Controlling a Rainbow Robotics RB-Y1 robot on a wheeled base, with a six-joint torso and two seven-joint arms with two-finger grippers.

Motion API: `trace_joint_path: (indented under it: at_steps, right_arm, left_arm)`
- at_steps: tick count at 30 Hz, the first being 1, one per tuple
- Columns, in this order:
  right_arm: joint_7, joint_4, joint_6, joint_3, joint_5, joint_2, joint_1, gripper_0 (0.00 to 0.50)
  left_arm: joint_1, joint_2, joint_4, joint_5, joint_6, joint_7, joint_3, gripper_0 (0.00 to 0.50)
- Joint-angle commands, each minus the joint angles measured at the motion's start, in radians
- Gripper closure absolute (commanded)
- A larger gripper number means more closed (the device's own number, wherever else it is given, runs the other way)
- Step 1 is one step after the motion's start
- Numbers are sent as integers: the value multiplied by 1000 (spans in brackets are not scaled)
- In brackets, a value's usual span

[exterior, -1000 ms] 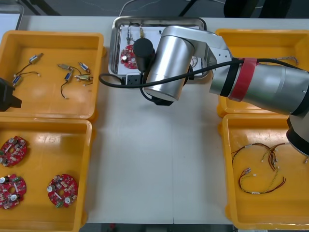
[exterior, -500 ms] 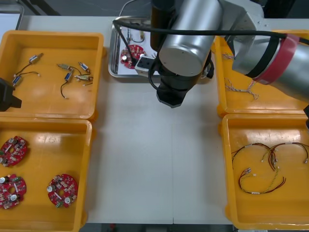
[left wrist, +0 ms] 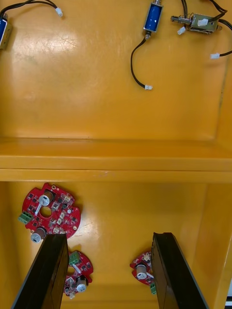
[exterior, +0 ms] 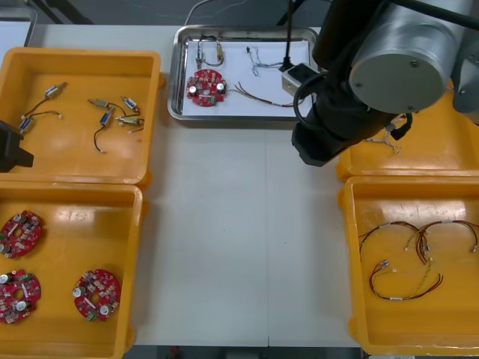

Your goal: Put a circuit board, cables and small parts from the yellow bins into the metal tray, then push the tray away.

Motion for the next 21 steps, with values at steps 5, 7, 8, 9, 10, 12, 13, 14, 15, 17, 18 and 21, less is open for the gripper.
trace_joint_path:
  at_steps: [5,7,8,9,10,12,13,14,15,17,18,21]
  right_arm:
    - [-175,-140,29,-185,-61,-138,166,0]
    - [-186,-161,34,-231,-78,-161,206,0]
    - [-186,-177,37,-257,-84,-171,232,0]
    - [-186,-183,40,-271,-89,-179,244,0]
    - [-189,-196,48,-298,-92,-191,270,0]
    - [-193,-210,61,-341,-95,-207,307,0]
    - [-195,-218,69,-369,-95,-216,333,0]
    - [-195,-223,72,-395,-93,-223,359,0]
    - [-192,-226,72,-409,-92,-227,373,0]
    - [-195,-239,74,-450,-86,-243,424,0]
    - [-196,-243,75,-458,-81,-246,433,0]
    - [-196,-247,78,-492,-64,-266,471,0]
  left_arm:
    - [15,25,-24,-8,-3,92,-11,0]
    - [15,25,-24,-8,-3,92,-11,0]
    - [15,25,-24,-8,-3,92,-11,0]
    - [15,25,-24,-8,-3,92,-11,0]
    - [15,25,-24,-8,-3,92,-11,0]
    - [15,25,-24,-8,-3,92,-11,0]
    - [15,25,-24,-8,-3,92,-11,0]
    - [15,25,-24,-8,-3,92,-11,0]
    - [15,25,-24,-8,-3,92,-11,0]
    - [15,25,-24,-8,-3,92,-11,0]
    - [15,25,-24,-8,-3,92,-11,0]
    - [15,25,-24,-8,-3,92,-11,0]
